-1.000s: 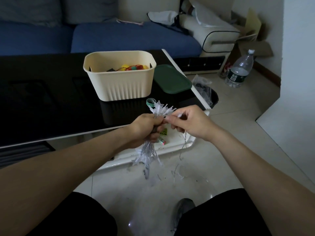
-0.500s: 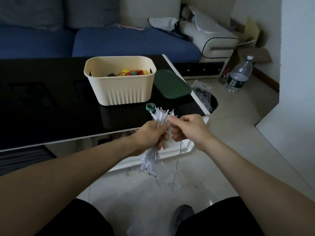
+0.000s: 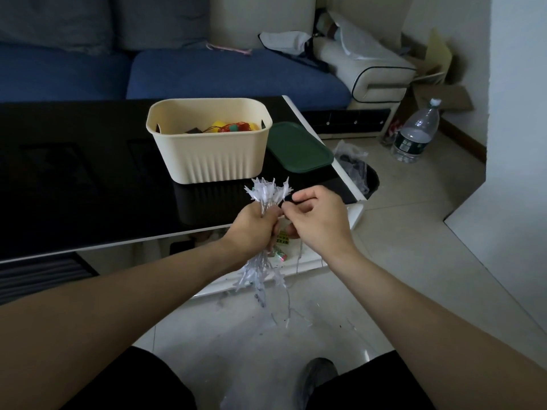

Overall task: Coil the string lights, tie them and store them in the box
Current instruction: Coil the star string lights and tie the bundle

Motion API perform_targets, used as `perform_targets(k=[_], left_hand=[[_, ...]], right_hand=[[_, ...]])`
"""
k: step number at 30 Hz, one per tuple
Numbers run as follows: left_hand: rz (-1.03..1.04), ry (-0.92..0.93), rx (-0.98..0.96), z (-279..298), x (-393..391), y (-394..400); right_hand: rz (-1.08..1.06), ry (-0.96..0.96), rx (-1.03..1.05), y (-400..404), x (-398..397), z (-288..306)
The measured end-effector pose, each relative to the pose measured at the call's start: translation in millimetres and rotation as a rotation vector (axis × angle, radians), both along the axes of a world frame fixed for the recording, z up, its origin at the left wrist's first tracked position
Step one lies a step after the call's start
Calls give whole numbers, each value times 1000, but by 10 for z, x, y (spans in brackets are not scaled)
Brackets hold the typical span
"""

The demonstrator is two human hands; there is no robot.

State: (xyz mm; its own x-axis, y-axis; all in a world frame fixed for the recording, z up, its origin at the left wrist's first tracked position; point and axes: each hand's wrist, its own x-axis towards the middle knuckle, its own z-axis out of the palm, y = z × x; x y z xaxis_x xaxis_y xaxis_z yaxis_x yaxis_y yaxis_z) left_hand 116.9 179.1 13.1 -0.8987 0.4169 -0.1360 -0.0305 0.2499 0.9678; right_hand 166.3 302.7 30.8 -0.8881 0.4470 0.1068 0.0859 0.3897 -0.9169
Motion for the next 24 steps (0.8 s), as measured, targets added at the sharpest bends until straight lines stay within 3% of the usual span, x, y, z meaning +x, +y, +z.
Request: perform_targets(k=[7,11,14,21,24], left_hand=[[76,-104,85,9,-20,16],[171,-114,98,-39,-103,-13],[200,-122,181,26,-102,-11],[257,-203,375,193,-175,-15],[252,-252,457,234,-218,-36]], right_hand=[[317,-77,69,24,-22,-57],[527,-210,-66,63,43,1],[380,-195,-121,90,44,-54],[-37,64,293,380,-108,-179],[-118,116,248,495,-145,-250]])
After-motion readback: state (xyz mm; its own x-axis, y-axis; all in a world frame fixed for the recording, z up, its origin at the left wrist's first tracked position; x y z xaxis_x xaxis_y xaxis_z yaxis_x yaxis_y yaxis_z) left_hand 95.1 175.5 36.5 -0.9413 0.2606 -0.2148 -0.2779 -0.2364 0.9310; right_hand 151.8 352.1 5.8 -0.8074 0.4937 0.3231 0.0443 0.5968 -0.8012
